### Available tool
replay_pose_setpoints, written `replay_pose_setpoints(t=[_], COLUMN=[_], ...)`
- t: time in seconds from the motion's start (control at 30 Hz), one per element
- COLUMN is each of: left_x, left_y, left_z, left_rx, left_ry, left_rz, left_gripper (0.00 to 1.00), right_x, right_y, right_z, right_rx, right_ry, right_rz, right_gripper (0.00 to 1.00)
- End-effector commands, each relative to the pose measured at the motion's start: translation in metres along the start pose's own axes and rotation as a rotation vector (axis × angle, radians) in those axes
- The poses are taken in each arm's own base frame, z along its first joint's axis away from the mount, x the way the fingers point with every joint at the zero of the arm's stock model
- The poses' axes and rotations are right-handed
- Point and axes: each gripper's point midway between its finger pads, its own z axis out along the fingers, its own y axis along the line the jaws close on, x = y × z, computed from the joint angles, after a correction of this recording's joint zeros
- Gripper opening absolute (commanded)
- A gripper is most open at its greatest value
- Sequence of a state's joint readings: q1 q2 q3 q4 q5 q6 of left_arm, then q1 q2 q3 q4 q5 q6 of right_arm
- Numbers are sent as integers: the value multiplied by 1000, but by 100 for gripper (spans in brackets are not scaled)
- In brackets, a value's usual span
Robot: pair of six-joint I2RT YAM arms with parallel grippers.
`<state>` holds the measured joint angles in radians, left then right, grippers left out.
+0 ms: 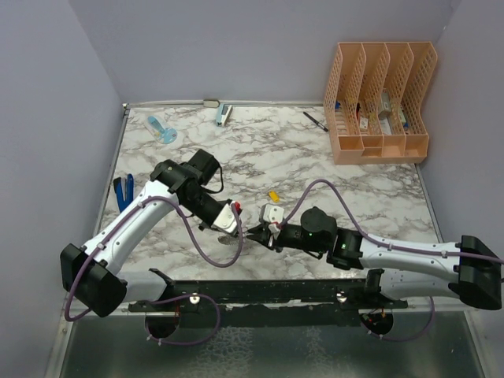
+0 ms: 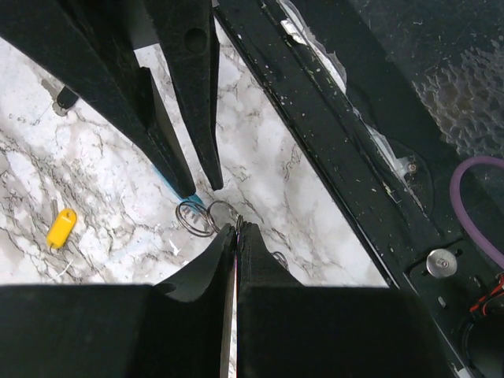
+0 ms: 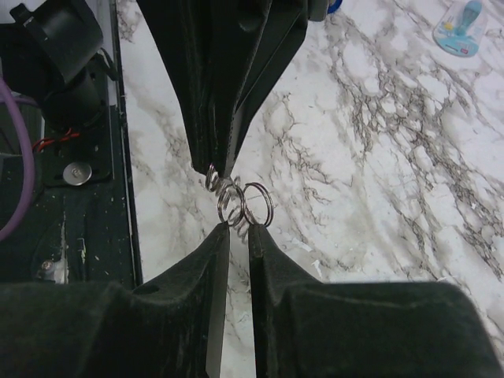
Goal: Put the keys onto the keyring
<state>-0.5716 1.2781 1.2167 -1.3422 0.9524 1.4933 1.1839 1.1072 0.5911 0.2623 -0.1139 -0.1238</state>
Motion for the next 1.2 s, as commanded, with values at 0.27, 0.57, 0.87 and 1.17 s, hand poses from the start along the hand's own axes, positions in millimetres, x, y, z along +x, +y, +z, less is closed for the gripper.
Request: replay_pose_setpoints(t=[0.27, 0.57, 0.87, 1.17], left_x=[-16, -16, -18, -16], left_y=[-8, -10, -11, -11], left_z=[-2, -3, -4, -6], left_rx=[7, 16, 15, 13], left_ry=[-47, -39, -34, -11], left_rz=[61, 64, 56, 68], left_gripper=[0, 0, 0, 0], right_x=[-36, -32, -25, -26], right_y=[-6, -8, -14, -24], right_z=[14, 19, 20, 6], right_rx=[-1, -1, 32, 35], right_ry=[-71, -44, -21, -12], right_rz=[-55, -76, -87, -27], right_gripper=[20, 22, 24, 26])
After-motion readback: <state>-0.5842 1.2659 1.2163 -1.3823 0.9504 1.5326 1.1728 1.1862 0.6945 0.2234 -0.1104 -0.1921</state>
